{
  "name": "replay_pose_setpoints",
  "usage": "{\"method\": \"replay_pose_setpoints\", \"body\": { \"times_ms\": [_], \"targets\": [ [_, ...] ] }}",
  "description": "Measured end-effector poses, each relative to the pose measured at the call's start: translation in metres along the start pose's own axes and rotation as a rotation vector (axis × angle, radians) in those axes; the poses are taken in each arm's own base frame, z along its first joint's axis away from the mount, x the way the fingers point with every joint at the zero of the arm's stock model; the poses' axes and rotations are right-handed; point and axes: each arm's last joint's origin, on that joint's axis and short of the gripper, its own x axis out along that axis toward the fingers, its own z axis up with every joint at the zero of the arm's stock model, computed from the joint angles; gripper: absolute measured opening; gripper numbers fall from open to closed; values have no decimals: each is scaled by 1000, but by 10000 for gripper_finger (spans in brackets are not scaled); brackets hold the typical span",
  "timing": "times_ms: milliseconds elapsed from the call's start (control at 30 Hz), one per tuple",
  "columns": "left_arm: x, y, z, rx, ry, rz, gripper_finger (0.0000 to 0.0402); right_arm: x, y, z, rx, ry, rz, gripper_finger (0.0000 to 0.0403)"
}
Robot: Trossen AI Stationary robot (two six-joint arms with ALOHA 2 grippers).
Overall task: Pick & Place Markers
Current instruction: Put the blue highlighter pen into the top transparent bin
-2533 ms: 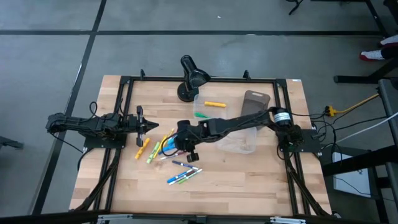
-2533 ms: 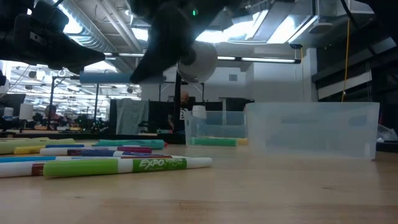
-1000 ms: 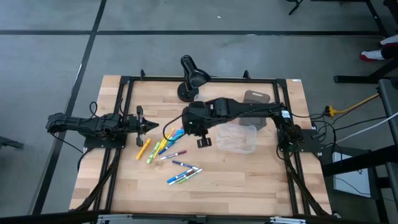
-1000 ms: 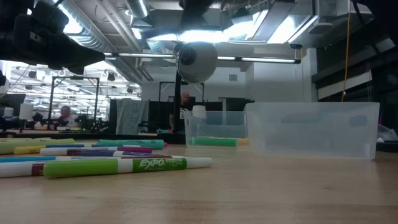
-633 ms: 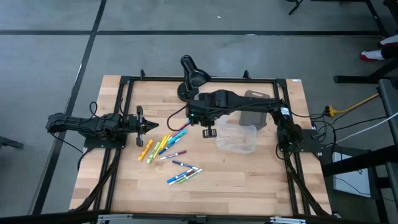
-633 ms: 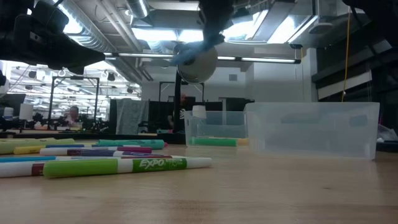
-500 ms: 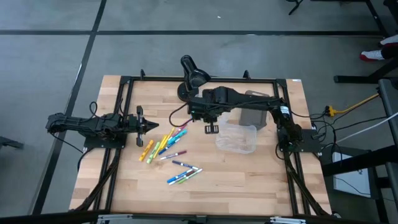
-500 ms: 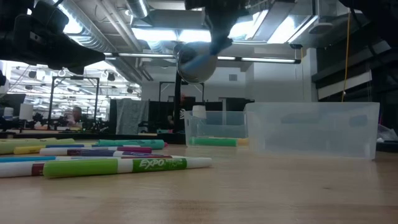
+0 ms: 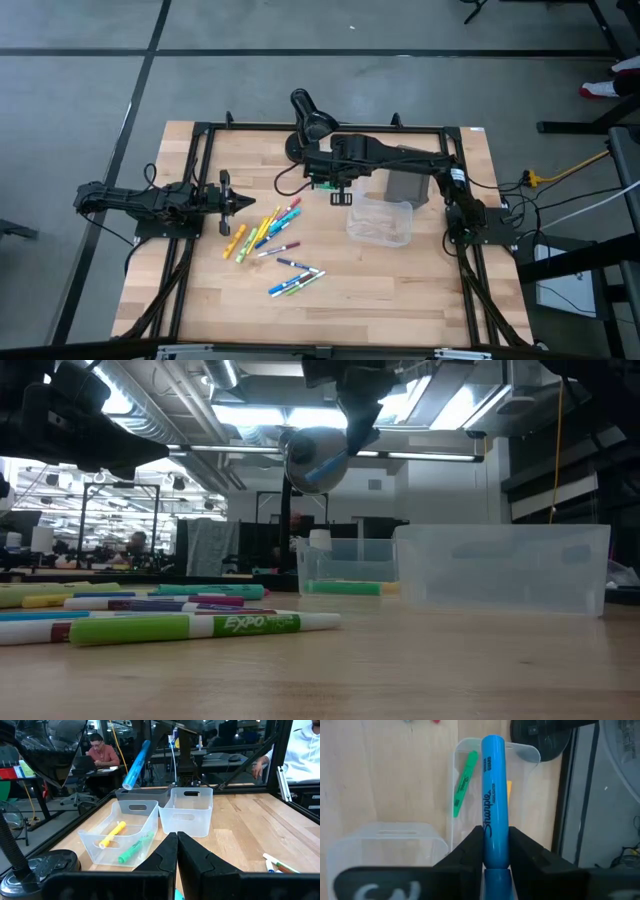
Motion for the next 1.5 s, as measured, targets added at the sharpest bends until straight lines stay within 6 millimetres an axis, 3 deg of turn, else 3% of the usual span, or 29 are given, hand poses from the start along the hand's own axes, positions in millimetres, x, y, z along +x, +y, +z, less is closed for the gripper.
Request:
{"method": "replay_pose_setpoints", "body": {
  "times_ms": [333,1000,1500],
  "targets": [
    [0,0,0,0,0,0,6,6,3,-24,56,88,-58,74],
    [0,0,0,0,0,0,6,36,22,-92,163,-34,-63,76],
    [0,0,0,0,0,0,6,91,30,-110,228,-156,-92,72]
  ]
}}
